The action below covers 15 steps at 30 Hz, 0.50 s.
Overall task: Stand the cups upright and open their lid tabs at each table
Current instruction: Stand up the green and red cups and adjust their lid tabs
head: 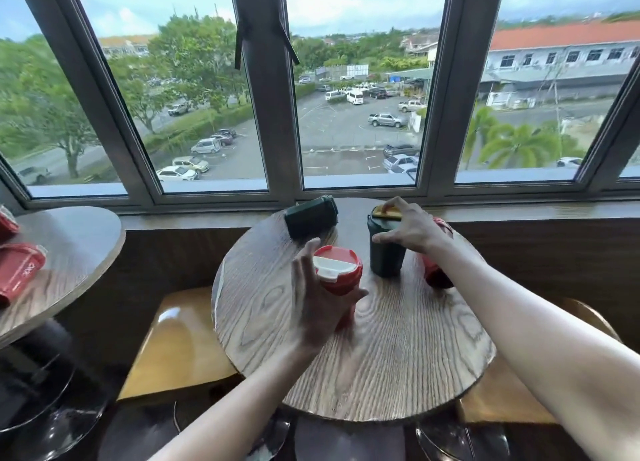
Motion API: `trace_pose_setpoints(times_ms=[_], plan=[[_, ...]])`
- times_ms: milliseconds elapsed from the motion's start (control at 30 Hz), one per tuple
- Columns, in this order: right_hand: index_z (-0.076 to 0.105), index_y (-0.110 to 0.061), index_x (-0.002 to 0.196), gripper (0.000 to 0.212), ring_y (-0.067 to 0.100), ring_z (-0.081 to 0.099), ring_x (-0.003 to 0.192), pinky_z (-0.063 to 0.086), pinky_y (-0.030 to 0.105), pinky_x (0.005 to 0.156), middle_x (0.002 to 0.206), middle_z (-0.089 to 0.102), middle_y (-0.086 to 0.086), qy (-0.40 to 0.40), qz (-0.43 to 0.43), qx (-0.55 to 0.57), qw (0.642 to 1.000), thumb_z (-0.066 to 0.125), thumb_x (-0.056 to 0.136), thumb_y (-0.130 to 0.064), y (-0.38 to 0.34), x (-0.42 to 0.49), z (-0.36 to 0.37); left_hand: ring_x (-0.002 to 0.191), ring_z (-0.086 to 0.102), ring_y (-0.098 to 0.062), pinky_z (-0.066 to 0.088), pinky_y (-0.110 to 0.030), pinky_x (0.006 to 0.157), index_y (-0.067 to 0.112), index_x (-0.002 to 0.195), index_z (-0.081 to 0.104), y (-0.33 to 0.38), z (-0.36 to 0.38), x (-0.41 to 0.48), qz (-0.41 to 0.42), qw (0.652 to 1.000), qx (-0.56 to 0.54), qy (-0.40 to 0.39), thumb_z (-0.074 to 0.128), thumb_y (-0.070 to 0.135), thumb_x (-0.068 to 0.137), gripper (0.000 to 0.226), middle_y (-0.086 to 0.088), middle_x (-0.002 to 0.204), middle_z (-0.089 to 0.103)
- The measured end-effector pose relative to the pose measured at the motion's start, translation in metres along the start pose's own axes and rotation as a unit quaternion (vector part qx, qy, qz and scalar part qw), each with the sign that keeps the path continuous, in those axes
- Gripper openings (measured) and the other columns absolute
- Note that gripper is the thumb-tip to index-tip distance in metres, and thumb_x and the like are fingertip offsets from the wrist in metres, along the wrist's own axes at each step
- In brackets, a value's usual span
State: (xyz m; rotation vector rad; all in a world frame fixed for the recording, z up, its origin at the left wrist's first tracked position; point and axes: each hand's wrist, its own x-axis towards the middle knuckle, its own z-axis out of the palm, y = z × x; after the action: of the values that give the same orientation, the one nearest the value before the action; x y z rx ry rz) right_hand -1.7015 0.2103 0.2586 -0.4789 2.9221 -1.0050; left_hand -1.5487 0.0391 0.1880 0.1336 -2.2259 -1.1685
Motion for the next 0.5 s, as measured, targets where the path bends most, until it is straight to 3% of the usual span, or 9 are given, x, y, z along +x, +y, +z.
trace_pose_setpoints(times_ms=[100, 167, 200, 267, 367, 500], plan=[[0.051, -0.024, 0.125, 0.068, 0.03, 0.051, 0.114, 0.041, 0.038, 0.098, 0.124, 0.05, 0.013, -0.02, 0.011, 0.018, 1.0, 0.081, 0.068, -0.049, 0.001, 0.004, -0.002, 0.124, 0.047, -0.019, 0.043, -0.039, 0.103, 0.04, 0.143, 0.022, -0.019, 0.006, -0.003, -0.085, 0.995, -0.04, -0.042, 0.093, 0.043, 0.042, 0.123, 0.005, 0.134, 0.05], [0.054, -0.024, 0.121, 0.054, 0.027, 0.053, 0.108, 0.044, 0.039, 0.097, 0.12, 0.054, 0.01, -0.025, 0.025, 0.054, 0.998, 0.071, 0.078, -0.053, 0.002, 0.009, -0.006, 0.117, 0.054, -0.02, 0.048, -0.043, 0.1, 0.048, 0.127, 0.031, -0.032, 0.007, -0.004, -0.133, 0.986, -0.053, -0.08, 0.091, 0.045, 0.041, 0.105, 0.004, 0.125, 0.057], [0.056, -0.024, 0.118, 0.041, 0.027, 0.055, 0.105, 0.046, 0.04, 0.095, 0.119, 0.058, 0.011, -0.029, 0.032, 0.078, 0.996, 0.065, 0.085, -0.047, 0.002, 0.011, -0.009, 0.113, 0.057, -0.02, 0.051, -0.042, 0.096, 0.048, 0.12, 0.034, -0.036, 0.007, -0.004, -0.146, 0.982, -0.066, -0.104, 0.092, 0.039, 0.045, 0.096, 0.002, 0.12, 0.059], [0.057, -0.025, 0.114, 0.025, 0.025, 0.056, 0.093, 0.046, 0.038, 0.085, 0.119, 0.06, 0.015, -0.047, 0.048, 0.1, 0.993, 0.059, 0.09, -0.028, 0.005, 0.016, -0.014, 0.105, 0.063, -0.014, 0.056, -0.027, 0.085, 0.036, 0.125, 0.038, -0.042, 0.001, -0.002, -0.151, 0.968, -0.109, -0.169, 0.091, 0.014, 0.058, 0.089, -0.002, 0.115, 0.061], [0.05, -0.027, 0.118, 0.04, 0.025, 0.057, 0.09, 0.053, 0.042, 0.081, 0.12, 0.055, 0.013, -0.072, 0.068, 0.135, 0.986, 0.064, 0.083, -0.013, 0.01, 0.024, -0.023, 0.091, 0.067, -0.001, 0.053, -0.014, 0.074, 0.006, 0.132, 0.046, -0.051, -0.007, 0.009, -0.156, 0.947, -0.145, -0.242, 0.086, -0.003, 0.061, 0.082, -0.01, 0.114, 0.067], [0.051, -0.023, 0.125, 0.05, 0.024, 0.059, 0.1, 0.055, 0.04, 0.083, 0.116, 0.057, 0.01, -0.135, 0.074, 0.168, 0.974, 0.071, 0.08, -0.017, 0.016, 0.035, -0.03, 0.102, 0.069, -0.023, 0.057, -0.032, 0.085, 0.012, 0.126, 0.054, -0.058, -0.006, 0.015, -0.164, 0.947, -0.125, -0.247, 0.092, 0.013, 0.053, 0.082, -0.009, 0.109, 0.072]])
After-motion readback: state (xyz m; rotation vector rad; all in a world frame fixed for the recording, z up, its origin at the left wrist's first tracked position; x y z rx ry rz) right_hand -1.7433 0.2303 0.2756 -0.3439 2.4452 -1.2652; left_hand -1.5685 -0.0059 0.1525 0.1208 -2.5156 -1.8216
